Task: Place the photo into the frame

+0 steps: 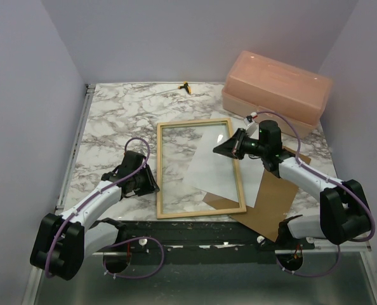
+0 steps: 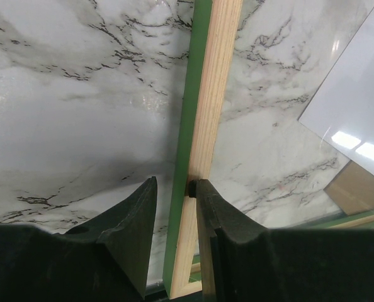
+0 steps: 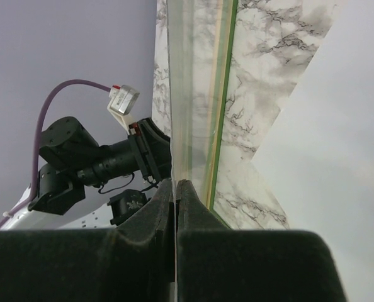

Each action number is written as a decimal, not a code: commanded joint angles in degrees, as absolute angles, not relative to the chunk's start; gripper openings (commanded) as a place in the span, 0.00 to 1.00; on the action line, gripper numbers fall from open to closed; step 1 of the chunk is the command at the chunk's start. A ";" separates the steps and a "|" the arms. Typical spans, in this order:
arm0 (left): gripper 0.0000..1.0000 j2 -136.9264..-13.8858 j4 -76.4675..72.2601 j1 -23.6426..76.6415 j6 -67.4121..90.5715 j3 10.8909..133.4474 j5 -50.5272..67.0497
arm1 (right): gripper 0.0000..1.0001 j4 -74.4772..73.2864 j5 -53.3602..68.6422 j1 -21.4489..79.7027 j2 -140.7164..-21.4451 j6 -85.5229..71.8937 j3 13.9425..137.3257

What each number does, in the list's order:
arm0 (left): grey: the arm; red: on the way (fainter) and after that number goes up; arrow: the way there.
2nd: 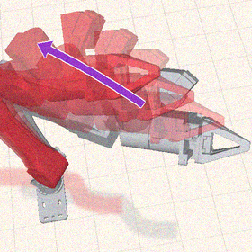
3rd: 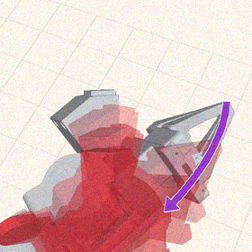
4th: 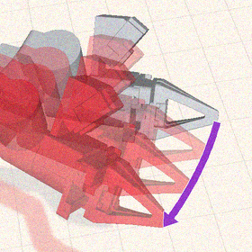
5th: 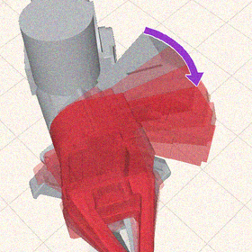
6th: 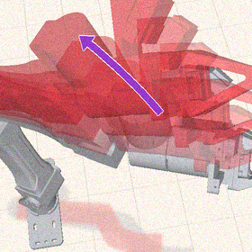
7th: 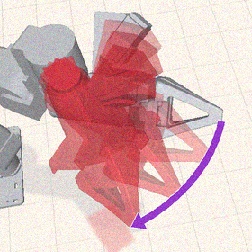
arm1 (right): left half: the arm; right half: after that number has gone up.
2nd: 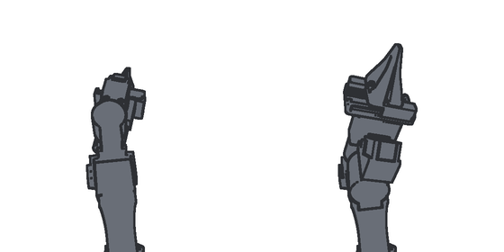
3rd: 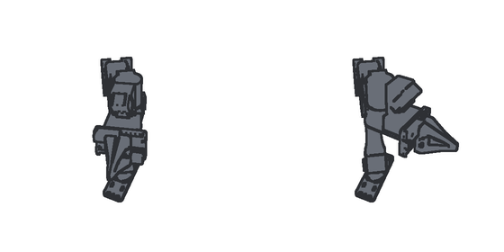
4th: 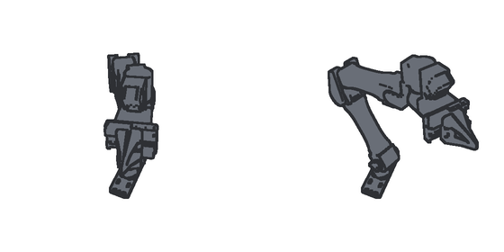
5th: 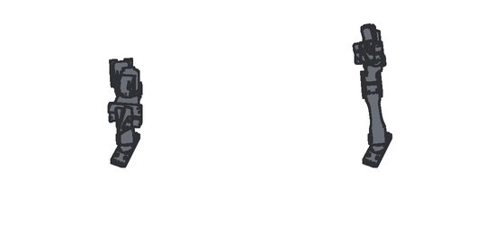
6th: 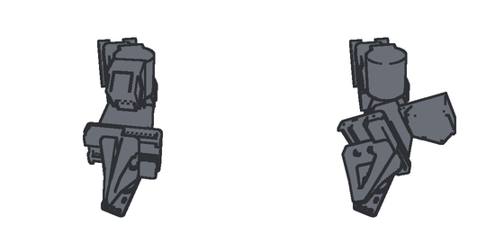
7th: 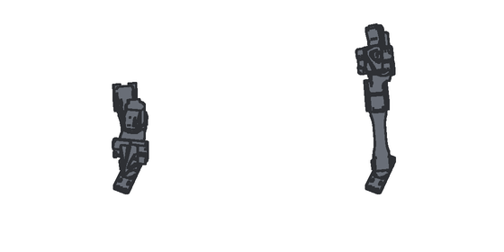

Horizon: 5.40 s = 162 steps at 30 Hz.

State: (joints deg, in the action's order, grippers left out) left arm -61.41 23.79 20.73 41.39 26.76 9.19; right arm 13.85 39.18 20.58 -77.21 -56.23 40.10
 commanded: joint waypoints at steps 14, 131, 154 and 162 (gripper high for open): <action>0.32 -62.84 24.22 20.53 39.99 25.97 7.65 | 0.01 5.90 38.63 21.47 -76.84 -51.15 42.24; 0.31 -62.97 24.04 20.57 39.44 26.14 8.26 | 0.86 -9.83 8.80 27.99 -83.77 -36.44 44.35; 0.32 -59.63 24.18 20.52 38.40 26.31 9.06 | 0.93 -26.48 -5.56 28.22 -79.54 -34.54 50.79; 0.74 -41.88 25.83 20.56 37.31 28.72 12.24 | 0.98 -28.04 -4.56 26.92 -74.51 -34.45 45.64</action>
State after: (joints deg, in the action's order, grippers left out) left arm -50.63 24.93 20.71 38.59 26.68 10.02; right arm -25.39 -3.77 27.77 -76.88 -34.52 48.40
